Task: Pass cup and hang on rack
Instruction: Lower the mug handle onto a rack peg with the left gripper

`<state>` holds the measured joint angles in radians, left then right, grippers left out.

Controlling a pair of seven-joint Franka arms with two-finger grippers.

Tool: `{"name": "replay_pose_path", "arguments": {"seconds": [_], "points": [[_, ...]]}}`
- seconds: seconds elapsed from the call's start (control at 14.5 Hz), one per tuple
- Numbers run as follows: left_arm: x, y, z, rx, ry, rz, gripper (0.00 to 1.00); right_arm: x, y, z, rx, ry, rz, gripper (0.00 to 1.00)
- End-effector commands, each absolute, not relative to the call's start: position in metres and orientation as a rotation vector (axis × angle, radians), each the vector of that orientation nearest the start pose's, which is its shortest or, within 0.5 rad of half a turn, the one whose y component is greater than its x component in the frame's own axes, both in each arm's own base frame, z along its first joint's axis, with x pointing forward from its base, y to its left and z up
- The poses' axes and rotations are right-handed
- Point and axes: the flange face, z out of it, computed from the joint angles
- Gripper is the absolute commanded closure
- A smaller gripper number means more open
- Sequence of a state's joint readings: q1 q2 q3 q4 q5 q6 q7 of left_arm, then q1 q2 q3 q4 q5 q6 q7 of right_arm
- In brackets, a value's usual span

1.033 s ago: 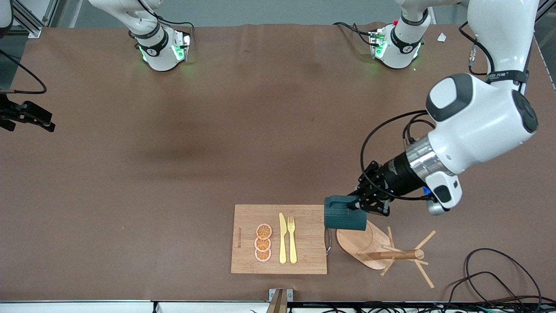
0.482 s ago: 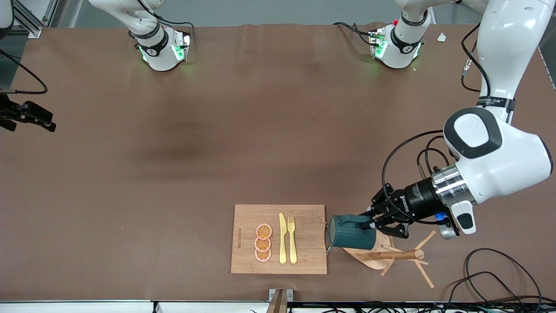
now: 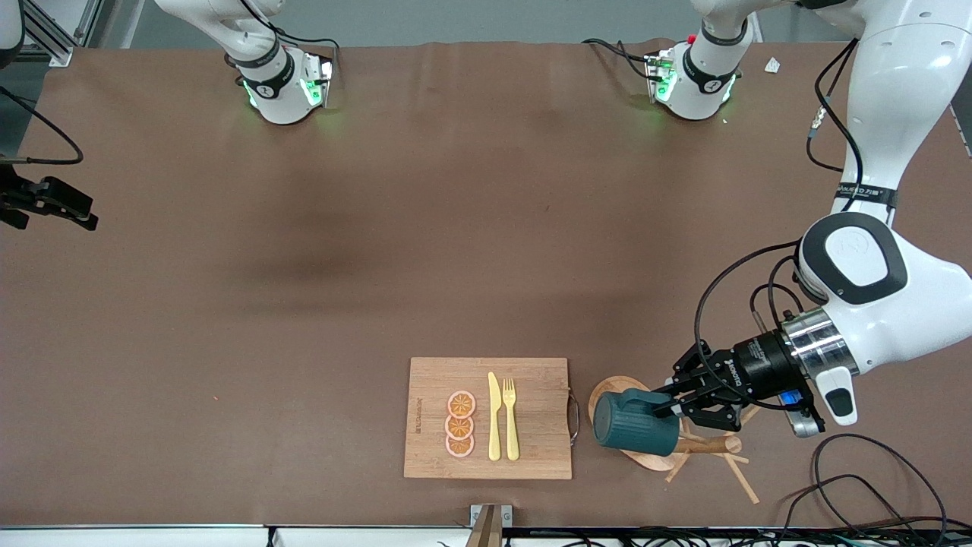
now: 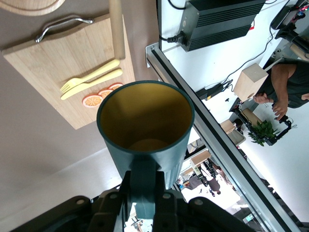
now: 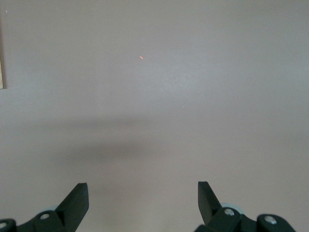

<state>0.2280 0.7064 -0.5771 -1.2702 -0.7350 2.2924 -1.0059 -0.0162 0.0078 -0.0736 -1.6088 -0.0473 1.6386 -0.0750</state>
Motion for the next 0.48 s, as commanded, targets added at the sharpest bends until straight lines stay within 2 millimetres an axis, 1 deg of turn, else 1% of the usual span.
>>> {"name": "replay_pose_path", "arguments": {"seconds": [0.0, 0.21, 0.28, 0.34, 0.41], "points": [[0.752, -0.150, 0.425, 1.698, 1.227, -0.387, 1.00, 0.552, -0.056, 0.611, -3.189, 0.000, -0.045, 0.00], [0.755, -0.150, 0.404, 1.688, 1.217, -0.410, 1.00, 0.552, -0.057, 0.612, -3.189, 0.003, -0.049, 0.00], [0.756, -0.149, 0.401, 1.696, 1.205, -0.402, 1.00, 0.552, -0.057, 0.612, -3.189, 0.003, -0.049, 0.00], [0.758, -0.138, 0.396, 1.690, 1.214, -0.397, 0.99, 0.552, -0.056, 0.611, -3.187, 0.000, -0.047, 0.00], [0.759, -0.133, 0.389, 1.680, 1.225, -0.404, 0.99, 0.552, -0.057, 0.612, -3.189, 0.003, -0.049, 0.00]]}}
